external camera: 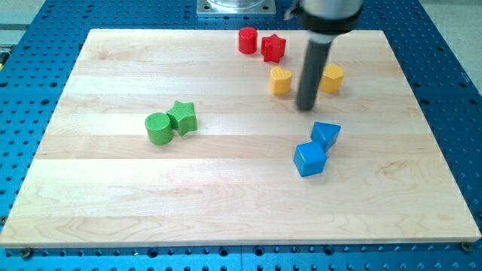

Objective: Place the green blocks at the center of the board

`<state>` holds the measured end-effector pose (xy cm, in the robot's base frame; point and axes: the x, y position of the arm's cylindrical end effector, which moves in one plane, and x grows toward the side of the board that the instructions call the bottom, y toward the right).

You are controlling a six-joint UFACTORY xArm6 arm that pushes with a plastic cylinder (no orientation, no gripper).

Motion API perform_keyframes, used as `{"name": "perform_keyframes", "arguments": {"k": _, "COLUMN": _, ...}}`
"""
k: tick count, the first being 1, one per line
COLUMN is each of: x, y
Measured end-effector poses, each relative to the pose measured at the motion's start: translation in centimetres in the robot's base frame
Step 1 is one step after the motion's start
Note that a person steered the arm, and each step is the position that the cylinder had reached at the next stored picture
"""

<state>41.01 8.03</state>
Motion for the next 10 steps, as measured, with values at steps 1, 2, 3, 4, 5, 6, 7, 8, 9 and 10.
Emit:
{"name": "perform_keyframes", "arguments": {"k": 1, "x": 4.2, "y": -11.1}}
{"name": "perform_keyframes", "arguments": {"k": 2, "x": 8.9, "y": -22.2}}
{"name": "perform_keyframes", "arguments": {"k": 3, "x": 8.7, "y": -27.8}}
{"name": "perform_keyframes", "arguments": {"k": 4, "x": 8.0, "y": -25.0}}
{"name": "perform_keyframes", "arguments": {"k": 5, "x": 5.4, "y": -22.6}}
{"name": "perform_keyframes", "arguments": {"k": 6, "x": 4.6, "y": -20.8}}
{"name": "perform_keyframes", "arguments": {"k": 7, "x": 4.0, "y": -16.6}}
{"name": "perform_keyframes", "arguments": {"k": 8, "x": 0.4, "y": -15.6}}
{"name": "perform_keyframes", "arguments": {"k": 9, "x": 0.3, "y": -14.8}}
{"name": "perform_keyframes", "arguments": {"k": 10, "x": -2.2, "y": -13.2}}
